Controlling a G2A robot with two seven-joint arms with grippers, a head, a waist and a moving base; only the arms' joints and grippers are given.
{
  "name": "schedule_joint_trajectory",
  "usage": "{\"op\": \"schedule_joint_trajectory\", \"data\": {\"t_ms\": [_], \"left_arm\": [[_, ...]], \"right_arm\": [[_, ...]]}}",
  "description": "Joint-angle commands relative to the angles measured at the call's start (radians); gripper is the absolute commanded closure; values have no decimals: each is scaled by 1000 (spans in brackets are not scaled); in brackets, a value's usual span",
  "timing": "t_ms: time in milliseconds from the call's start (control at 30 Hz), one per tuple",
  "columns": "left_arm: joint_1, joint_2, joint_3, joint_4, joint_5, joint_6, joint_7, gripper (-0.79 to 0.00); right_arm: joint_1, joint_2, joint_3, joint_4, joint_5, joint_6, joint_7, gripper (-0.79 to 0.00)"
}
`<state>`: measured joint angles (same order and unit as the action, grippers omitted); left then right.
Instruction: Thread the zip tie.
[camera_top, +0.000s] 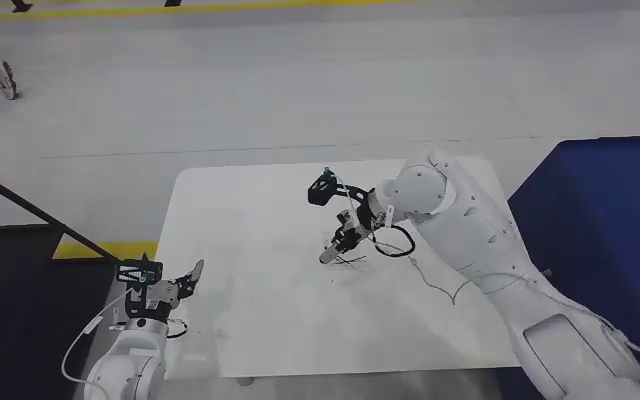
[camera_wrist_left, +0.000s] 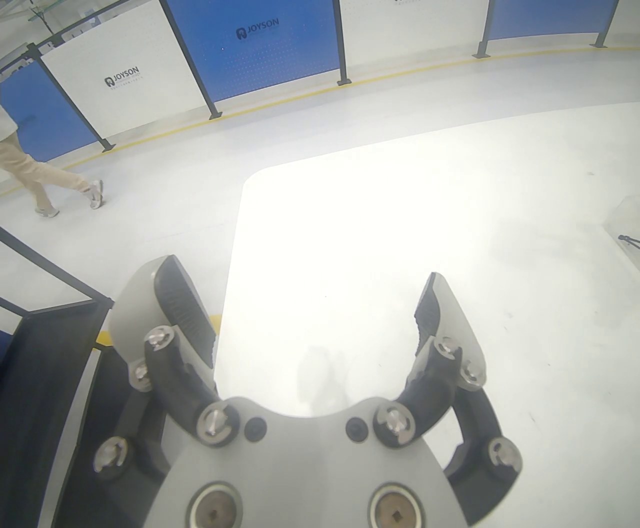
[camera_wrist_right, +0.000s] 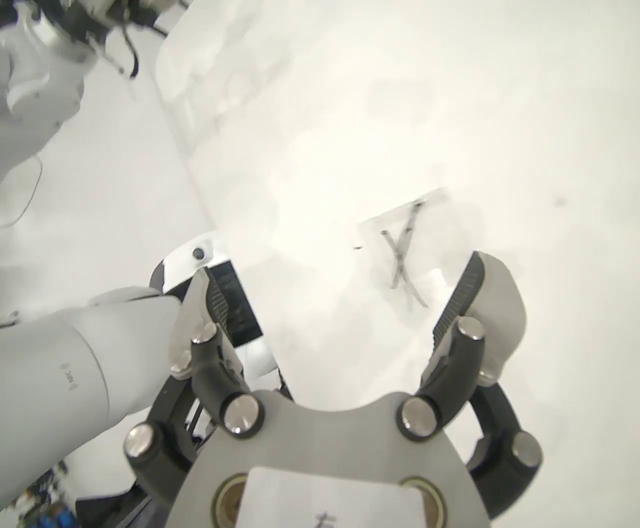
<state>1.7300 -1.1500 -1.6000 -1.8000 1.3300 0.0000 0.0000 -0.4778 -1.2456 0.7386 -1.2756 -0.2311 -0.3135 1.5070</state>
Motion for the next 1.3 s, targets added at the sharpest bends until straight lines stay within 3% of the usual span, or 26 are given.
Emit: {"op": "schedule_joint_trajectory", "data": {"t_ms": [0,133,233,300,467,567,667,700,733,800,867,1267], "left_arm": [[0,0,0,0,0,0,0,-785],[0,0,0,0,0,0,0,-785],[0,0,0,0,0,0,0,-785],[0,0,0,0,0,0,0,-785],[0,0,0,0,0,0,0,-785],[0,0,0,0,0,0,0,-785],[0,0,0,0,0,0,0,-785],[0,0,0,0,0,0,0,-785],[0,0,0,0,0,0,0,-785],[0,0,0,0,0,0,0,-785],[0,0,0,0,0,0,0,-785],[0,0,0,0,0,0,0,-785]], "right_arm": [[115,-15,-100,146,132,37,29,-785],[264,-65,-294,295,210,139,29,-785],[323,-96,-405,355,255,113,29,-785],[366,-113,-467,385,195,128,29,-785],[366,-113,-467,385,195,128,29,-785],[321,-111,-456,375,231,-20,-21,-785],[321,-110,-482,388,185,-70,-70,-785],[321,-110,-488,400,190,-80,-80,-539],[319,-111,-502,410,188,-88,-88,-369],[322,-116,-531,431,186,-101,-101,-369],[322,-123,-559,441,216,-122,-122,-268],[287,-173,-569,575,171,-141,-141,-203]]}}
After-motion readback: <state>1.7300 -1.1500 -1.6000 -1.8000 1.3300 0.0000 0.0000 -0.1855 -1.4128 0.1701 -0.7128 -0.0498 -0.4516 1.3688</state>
